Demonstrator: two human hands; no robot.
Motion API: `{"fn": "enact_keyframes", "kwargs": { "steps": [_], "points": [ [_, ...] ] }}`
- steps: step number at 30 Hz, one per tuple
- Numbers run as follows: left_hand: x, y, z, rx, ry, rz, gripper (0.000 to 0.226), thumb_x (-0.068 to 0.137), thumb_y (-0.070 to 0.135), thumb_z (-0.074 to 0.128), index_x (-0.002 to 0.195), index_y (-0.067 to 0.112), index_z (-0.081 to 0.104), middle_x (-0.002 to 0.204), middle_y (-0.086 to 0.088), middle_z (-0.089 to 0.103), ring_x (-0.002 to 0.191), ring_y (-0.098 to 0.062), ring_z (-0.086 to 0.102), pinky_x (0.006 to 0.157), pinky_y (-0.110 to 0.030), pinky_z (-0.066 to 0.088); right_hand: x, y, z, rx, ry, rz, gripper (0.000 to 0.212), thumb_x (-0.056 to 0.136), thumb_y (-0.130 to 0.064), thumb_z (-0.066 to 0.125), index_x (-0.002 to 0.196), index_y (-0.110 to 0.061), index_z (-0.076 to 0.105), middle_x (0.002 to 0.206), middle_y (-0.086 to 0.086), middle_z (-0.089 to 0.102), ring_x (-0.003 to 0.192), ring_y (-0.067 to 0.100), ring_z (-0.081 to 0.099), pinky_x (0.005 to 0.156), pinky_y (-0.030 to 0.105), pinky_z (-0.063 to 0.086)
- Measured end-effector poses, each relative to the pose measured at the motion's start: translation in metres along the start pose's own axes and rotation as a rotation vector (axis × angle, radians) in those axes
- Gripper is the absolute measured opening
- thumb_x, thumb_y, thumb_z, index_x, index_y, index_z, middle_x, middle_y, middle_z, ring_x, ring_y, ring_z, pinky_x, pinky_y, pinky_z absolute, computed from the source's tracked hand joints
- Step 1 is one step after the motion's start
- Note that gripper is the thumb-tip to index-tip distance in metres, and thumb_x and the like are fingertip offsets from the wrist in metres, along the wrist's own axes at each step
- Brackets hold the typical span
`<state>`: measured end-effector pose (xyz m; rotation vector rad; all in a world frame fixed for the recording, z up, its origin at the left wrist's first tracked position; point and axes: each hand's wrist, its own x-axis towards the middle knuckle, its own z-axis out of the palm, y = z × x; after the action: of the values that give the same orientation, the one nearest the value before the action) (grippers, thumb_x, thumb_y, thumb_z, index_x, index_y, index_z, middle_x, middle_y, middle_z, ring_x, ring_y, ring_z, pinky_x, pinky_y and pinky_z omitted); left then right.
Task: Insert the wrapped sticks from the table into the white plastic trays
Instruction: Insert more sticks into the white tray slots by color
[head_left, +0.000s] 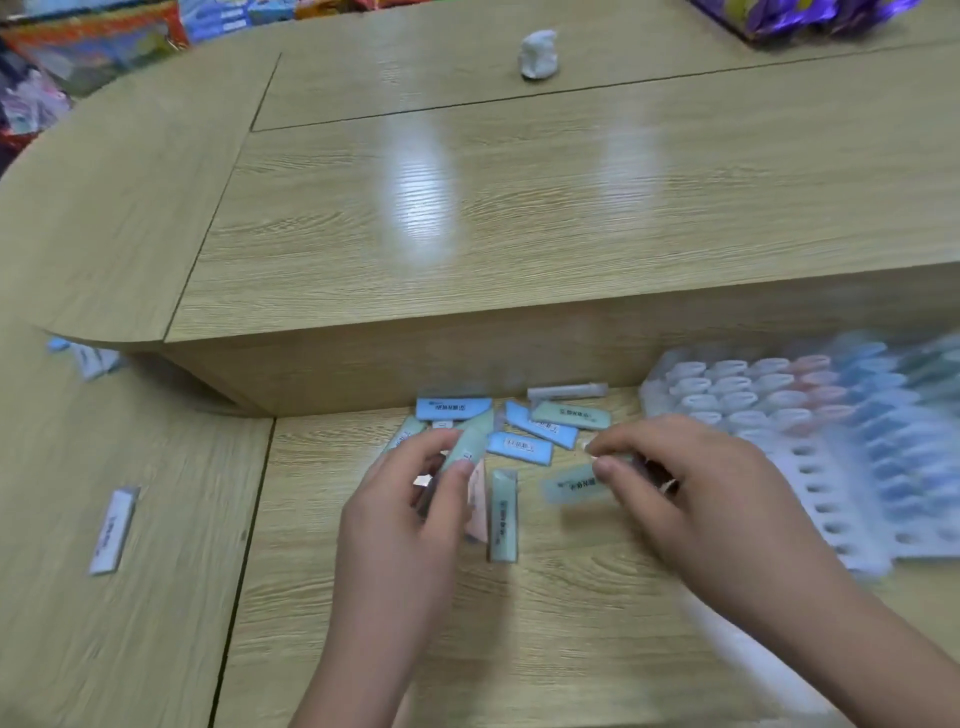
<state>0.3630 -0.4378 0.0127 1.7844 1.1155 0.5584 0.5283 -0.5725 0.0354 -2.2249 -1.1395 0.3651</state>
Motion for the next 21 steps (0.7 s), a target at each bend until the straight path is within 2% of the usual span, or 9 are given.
{"fn": "enact_keyframes", "kwargs": {
  "steps": [1,3,6,9,11,14,16,18,21],
  "points": [
    [-0.002,0.009,0.001,-0.01,-0.02,0.03,0.022,0.091,0.031,0.065,0.102,0.05,0.068,0.096,0.021,0.066,0.074,-0.005,0.069,0.063,-0.03,0.057,-0.005,0.003,-0.009,0.086,0.059,0.0,0.012,0.088,-0.04,0.061,0.095,-0.039,0.071,0.084,-0.02,0.064,0.08,0.003,0.06,0.068,0.015,0.043],
    [-0.007,0.025,0.008,0.042,-0.034,0.128,0.024,0.087,0.038,0.068,0.105,0.054,0.064,0.096,0.024,0.066,0.074,-0.001,0.066,0.065,-0.017,0.051,-0.016,0.015,-0.027,0.178,0.154,0.005,0.014,0.094,-0.034,0.062,0.1,-0.042,0.071,0.088,-0.019,0.064,0.082,0.003,0.062,0.07,0.01,0.043],
    [-0.013,0.049,0.026,0.055,-0.055,0.183,0.024,0.082,0.041,0.068,0.101,0.052,0.059,0.095,0.029,0.067,0.074,0.002,0.065,0.064,-0.008,0.045,-0.037,0.042,-0.056,0.261,0.262,0.062,0.022,0.095,-0.035,0.06,0.111,-0.047,0.069,0.095,-0.014,0.065,0.081,0.009,0.066,0.069,0.018,0.048],
    [-0.017,0.069,0.053,-0.004,-0.121,0.211,0.026,0.082,0.031,0.065,0.095,0.05,0.052,0.09,0.023,0.07,0.07,-0.006,0.066,0.064,-0.024,0.051,-0.057,0.072,-0.081,0.338,0.371,0.162,0.025,0.087,-0.048,0.066,0.112,-0.049,0.064,0.095,-0.01,0.066,0.076,0.014,0.067,0.071,0.035,0.057],
    [-0.021,0.084,0.072,-0.049,-0.149,0.228,0.021,0.086,0.033,0.065,0.093,0.049,0.053,0.086,0.019,0.071,0.069,-0.008,0.066,0.066,-0.032,0.054,-0.068,0.091,-0.095,0.409,0.423,0.216,0.032,0.075,-0.05,0.064,0.107,-0.044,0.062,0.093,-0.008,0.067,0.076,0.015,0.068,0.07,0.041,0.059],
    [-0.026,0.105,0.101,-0.111,-0.218,0.269,0.017,0.081,0.034,0.062,0.093,0.045,0.06,0.091,0.017,0.073,0.078,-0.008,0.069,0.072,-0.041,0.057,-0.078,0.115,-0.115,0.428,0.519,0.241,0.03,0.073,-0.048,0.066,0.101,-0.039,0.063,0.09,-0.005,0.07,0.071,0.014,0.069,0.067,0.029,0.058],
    [-0.029,0.118,0.119,-0.082,-0.249,0.362,0.016,0.084,0.03,0.066,0.094,0.043,0.066,0.095,0.019,0.07,0.084,-0.005,0.069,0.073,-0.024,0.054,-0.085,0.128,-0.127,0.417,0.568,0.253,0.026,0.074,-0.045,0.067,0.099,-0.038,0.065,0.09,-0.006,0.07,0.074,0.015,0.069,0.069,0.022,0.057],
    [-0.031,0.129,0.136,-0.009,-0.246,0.456,0.021,0.09,0.02,0.07,0.094,0.04,0.07,0.099,0.02,0.062,0.085,-0.001,0.066,0.068,-0.008,0.046,-0.091,0.14,-0.138,0.391,0.591,0.269,0.023,0.076,-0.043,0.067,0.099,-0.038,0.066,0.093,-0.007,0.07,0.08,0.015,0.07,0.073,0.026,0.057],
    [-0.035,0.141,0.162,0.049,-0.267,0.544,0.025,0.095,0.019,0.063,0.106,0.04,0.07,0.102,0.02,0.059,0.086,-0.007,0.066,0.071,-0.011,0.047,-0.092,0.155,-0.152,0.355,0.642,0.261,0.019,0.079,-0.04,0.066,0.098,-0.042,0.065,0.094,-0.013,0.07,0.082,0.012,0.07,0.072,0.018,0.056]
  ]
}}
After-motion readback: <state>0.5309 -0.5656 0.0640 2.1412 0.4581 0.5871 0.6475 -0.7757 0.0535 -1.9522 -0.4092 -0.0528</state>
